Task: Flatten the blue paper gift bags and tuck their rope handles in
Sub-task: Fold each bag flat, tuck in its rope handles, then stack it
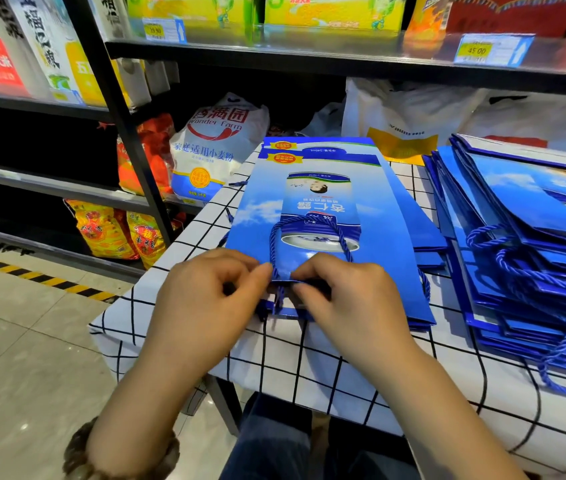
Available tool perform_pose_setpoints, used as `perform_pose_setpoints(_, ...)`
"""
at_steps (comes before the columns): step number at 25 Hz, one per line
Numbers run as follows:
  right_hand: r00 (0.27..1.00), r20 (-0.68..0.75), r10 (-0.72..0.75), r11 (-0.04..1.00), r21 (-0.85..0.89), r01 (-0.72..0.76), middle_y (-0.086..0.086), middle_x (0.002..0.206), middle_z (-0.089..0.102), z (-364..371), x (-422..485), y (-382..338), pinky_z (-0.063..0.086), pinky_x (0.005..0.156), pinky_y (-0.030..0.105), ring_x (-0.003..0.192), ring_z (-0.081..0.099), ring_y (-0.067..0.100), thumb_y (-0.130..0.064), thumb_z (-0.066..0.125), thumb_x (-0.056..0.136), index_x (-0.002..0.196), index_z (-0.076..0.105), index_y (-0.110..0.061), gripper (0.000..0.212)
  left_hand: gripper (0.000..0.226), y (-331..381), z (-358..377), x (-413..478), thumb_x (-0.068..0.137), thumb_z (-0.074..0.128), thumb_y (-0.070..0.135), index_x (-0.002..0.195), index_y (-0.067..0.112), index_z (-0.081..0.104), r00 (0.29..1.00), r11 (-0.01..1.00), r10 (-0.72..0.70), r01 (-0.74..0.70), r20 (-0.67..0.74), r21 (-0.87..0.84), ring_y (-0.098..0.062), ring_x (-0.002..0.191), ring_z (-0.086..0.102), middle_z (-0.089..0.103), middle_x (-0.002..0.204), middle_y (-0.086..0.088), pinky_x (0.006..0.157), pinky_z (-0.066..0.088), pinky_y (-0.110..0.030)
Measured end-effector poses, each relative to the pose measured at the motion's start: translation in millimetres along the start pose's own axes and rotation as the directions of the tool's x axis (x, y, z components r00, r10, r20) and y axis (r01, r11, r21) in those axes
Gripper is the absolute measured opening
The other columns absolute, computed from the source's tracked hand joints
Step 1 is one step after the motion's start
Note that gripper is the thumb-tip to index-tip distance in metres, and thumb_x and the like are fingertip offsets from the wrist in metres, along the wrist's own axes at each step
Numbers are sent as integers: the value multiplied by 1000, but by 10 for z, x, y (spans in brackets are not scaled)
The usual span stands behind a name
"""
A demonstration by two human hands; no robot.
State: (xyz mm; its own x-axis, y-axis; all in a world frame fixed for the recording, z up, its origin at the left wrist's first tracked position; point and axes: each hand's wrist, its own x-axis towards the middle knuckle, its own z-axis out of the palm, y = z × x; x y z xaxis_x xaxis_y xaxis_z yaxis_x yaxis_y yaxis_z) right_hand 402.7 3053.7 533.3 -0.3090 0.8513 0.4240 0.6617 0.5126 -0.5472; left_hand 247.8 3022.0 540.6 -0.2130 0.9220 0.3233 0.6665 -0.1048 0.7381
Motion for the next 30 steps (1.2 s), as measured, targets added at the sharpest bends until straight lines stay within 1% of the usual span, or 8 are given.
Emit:
perform_pose_setpoints(3,995,-91,-45,998,32,48,-4,72,72,28,-58,24,54,57,42,67,67,23,-26,62,72,76,66,-22,7,44,50,-38,83,82,55,44,46,19,53,999,994,-27,30,-35,101,-7,73,58,62,70,8,62,43,-26)
perform_pose_setpoints(7,985,-128,-117,993,-20,115,-6,71,72,24,-79,21,55,50,41,66,69,19,-24,63,68,72,65,-23,4,39,174,-3,216,79,56,52,58,19,58,998,918,-41,17,53,397,-13,66,52,54,61,5,51,32,-27)
perform_pose_setpoints(10,978,-127,-166,984,-80,156,-8,70,71,9,-83,25,54,46,37,65,68,16,-27,61,69,70,64,-24,4,32,217,91,272,84,56,44,69,17,65,986,906,-37,-35,160,421,-20,81,55,58,79,3,62,39,-30)
perform_pose_setpoints(18,981,69,-180,978,-91,186,-7,76,72,-87,-123,35,55,53,37,73,68,16,-37,53,77,73,64,-22,20,30,220,159,333,91,48,37,73,15,58,999,913,-11,-4,35,408,-27,82,55,59,83,-2,64,39,-34)
perform_pose_setpoints(21,996,82,-25,997,-77,31,-4,84,70,-275,-36,52,52,69,38,84,64,21,-50,40,83,79,66,-20,40,33,146,93,359,88,49,44,72,17,59,997,907,-78,74,-8,414,-23,75,53,58,72,2,55,34,-30)
perform_pose_setpoints(25,945,-166,283,835,-443,-327,10,107,59,-567,163,356,42,67,34,96,55,31,-30,48,92,103,59,-12,24,29,-62,-1,479,86,50,50,84,22,56,985,852,-174,163,-25,498,-23,84,53,57,84,2,59,34,-28)
perform_pose_setpoints(27,927,-99,362,719,-603,-345,13,110,54,-521,191,391,35,63,31,98,54,33,-29,45,94,107,53,-6,28,36,-121,27,498,87,49,52,77,18,55,972,866,-229,181,47,466,-25,82,56,58,76,1,57,34,-29)
perform_pose_setpoints(30,911,-56,409,692,-631,-350,12,110,54,-436,212,383,33,61,30,95,57,32,-33,41,96,106,50,-6,31,41,-165,43,484,88,49,48,61,18,45,974,907,-217,176,67,384,-24,67,49,49,60,1,48,26,-29)
